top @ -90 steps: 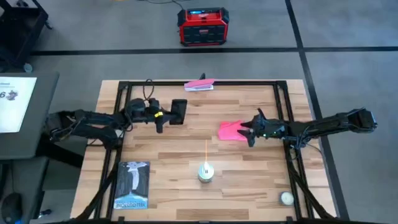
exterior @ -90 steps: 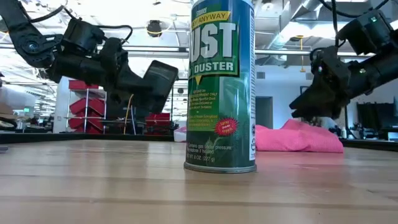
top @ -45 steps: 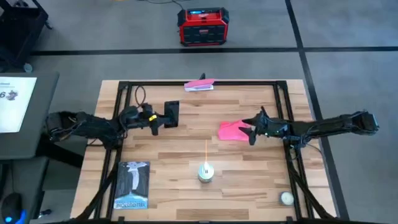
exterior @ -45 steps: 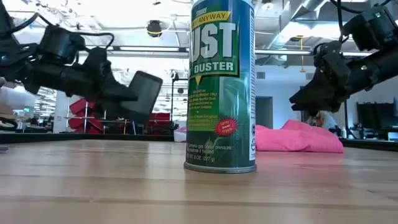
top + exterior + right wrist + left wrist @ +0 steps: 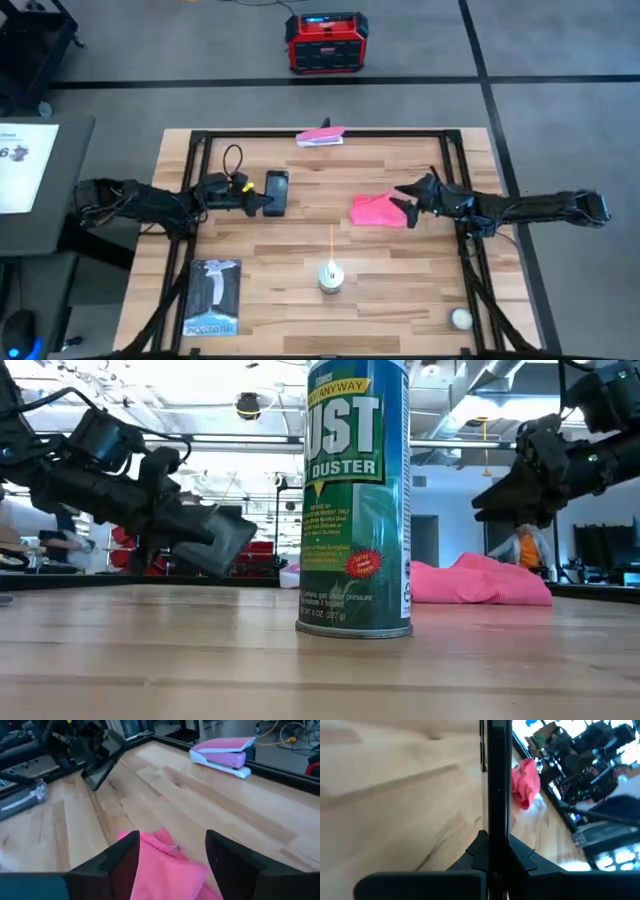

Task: Apply microfiber cloth
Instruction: Wipe the black cellphone using the pink microfiber cloth, then return to Home Position

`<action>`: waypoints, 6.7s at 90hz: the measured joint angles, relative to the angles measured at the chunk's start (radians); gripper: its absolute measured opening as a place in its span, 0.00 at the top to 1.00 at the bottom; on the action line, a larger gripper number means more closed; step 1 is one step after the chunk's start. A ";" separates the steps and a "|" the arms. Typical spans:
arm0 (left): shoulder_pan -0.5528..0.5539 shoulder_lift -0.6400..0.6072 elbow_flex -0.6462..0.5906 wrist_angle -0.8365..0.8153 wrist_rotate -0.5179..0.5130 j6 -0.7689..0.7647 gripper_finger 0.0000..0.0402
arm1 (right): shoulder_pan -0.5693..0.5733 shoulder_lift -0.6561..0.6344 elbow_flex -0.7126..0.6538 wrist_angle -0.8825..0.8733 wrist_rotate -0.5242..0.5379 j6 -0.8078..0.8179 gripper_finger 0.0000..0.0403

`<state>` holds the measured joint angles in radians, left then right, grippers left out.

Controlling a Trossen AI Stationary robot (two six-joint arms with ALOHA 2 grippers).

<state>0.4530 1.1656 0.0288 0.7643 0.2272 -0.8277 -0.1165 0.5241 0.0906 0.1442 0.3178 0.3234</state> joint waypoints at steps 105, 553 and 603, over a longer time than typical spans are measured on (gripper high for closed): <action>0.000 0.002 0.091 -0.349 -0.019 0.013 0.80 | -0.011 -0.063 0.000 -0.076 -0.001 -0.020 0.47; -0.031 -1.161 0.000 -0.754 -0.297 0.692 1.00 | -0.041 -0.517 -0.085 -0.101 -0.187 -0.166 1.00; -0.031 -1.161 0.000 -0.754 -0.297 0.692 1.00 | -0.041 -0.517 -0.085 -0.101 -0.187 -0.165 1.00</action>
<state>0.4217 0.0044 0.0288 0.0105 -0.0696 -0.1352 -0.1576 0.0074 0.0051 0.0437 0.1310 0.1579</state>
